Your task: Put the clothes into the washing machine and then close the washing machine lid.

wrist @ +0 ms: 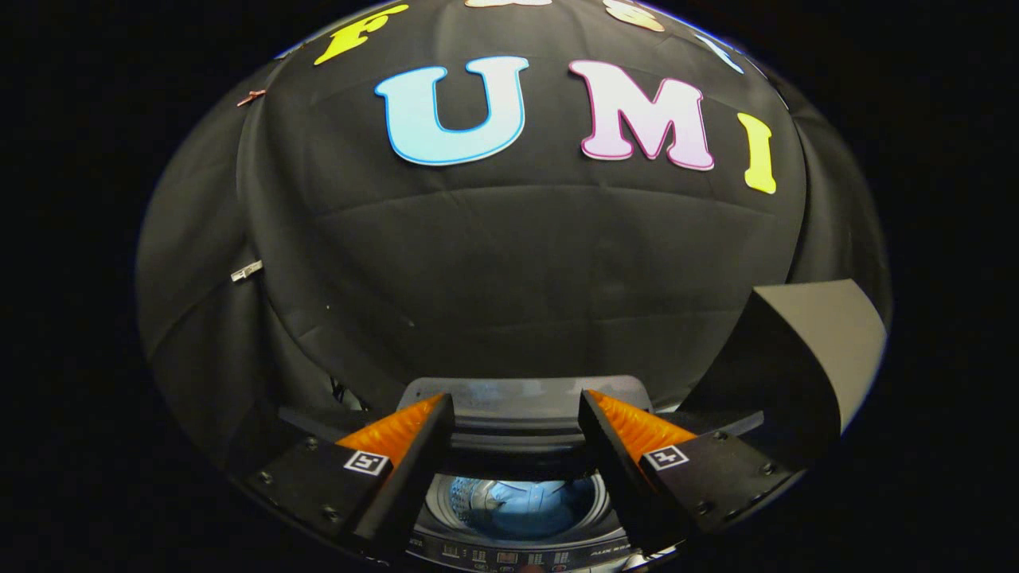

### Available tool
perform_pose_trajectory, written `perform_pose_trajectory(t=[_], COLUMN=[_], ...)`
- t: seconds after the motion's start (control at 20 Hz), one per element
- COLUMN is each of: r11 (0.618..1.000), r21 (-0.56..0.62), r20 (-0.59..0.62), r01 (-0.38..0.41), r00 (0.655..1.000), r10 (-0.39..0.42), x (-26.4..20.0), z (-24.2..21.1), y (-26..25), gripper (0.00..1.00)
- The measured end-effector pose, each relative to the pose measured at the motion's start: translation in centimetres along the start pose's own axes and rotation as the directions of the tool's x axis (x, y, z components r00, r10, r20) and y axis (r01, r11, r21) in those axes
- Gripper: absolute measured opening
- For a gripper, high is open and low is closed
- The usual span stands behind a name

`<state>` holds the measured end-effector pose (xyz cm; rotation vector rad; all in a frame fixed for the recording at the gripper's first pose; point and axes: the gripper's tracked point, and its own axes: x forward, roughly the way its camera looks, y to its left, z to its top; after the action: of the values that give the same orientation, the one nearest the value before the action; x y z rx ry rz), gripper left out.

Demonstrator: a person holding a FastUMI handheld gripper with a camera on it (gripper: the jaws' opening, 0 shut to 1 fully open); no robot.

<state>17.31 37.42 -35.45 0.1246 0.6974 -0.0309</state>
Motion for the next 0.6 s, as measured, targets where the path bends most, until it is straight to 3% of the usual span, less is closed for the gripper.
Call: perform_pose_trajectory(t=[0.3,0.6], r11=[1.0,1.0], r21=[-0.008,-0.021], r20=[-0.124,-0.182], r01=[0.002,0.009], r00=[0.992,0.983], r10=[-0.003,-0.013], x=[0.6,0.8], z=[-6.4,-9.3], y=[-1.1,-1.9], gripper=[1.0,1.0])
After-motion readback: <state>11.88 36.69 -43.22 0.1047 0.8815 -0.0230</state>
